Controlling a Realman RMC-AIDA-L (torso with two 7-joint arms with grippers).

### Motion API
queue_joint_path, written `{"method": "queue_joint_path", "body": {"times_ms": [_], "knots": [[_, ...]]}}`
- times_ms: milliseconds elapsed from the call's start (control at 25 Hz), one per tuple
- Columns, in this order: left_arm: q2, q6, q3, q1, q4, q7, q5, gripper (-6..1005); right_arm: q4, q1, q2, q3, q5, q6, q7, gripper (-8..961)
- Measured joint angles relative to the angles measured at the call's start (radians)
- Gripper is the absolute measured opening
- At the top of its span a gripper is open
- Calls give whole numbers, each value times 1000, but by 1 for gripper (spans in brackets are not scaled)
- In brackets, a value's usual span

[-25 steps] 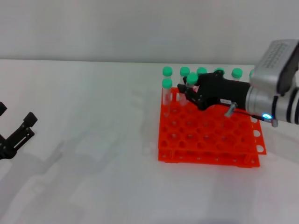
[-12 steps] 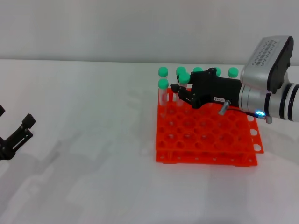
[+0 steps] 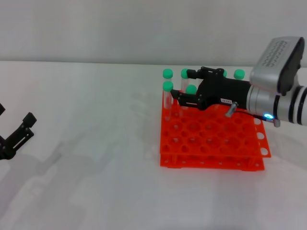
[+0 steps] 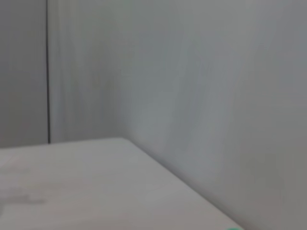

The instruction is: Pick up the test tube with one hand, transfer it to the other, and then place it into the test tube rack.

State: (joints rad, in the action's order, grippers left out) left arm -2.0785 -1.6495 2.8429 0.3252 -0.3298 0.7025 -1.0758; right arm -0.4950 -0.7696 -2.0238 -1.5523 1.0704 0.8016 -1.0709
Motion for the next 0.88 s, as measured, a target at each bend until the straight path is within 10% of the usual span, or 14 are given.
{"method": "queue_joint_path", "body": {"times_ms": [320,880], "knots": [[2,18,-2,7,0,0,-35,893,-177,173,11,35,-25,79,30,741],[-1,54,-23,18,32,-8,-206,893,-109,430,11,473,-27,408,231,741]]}}
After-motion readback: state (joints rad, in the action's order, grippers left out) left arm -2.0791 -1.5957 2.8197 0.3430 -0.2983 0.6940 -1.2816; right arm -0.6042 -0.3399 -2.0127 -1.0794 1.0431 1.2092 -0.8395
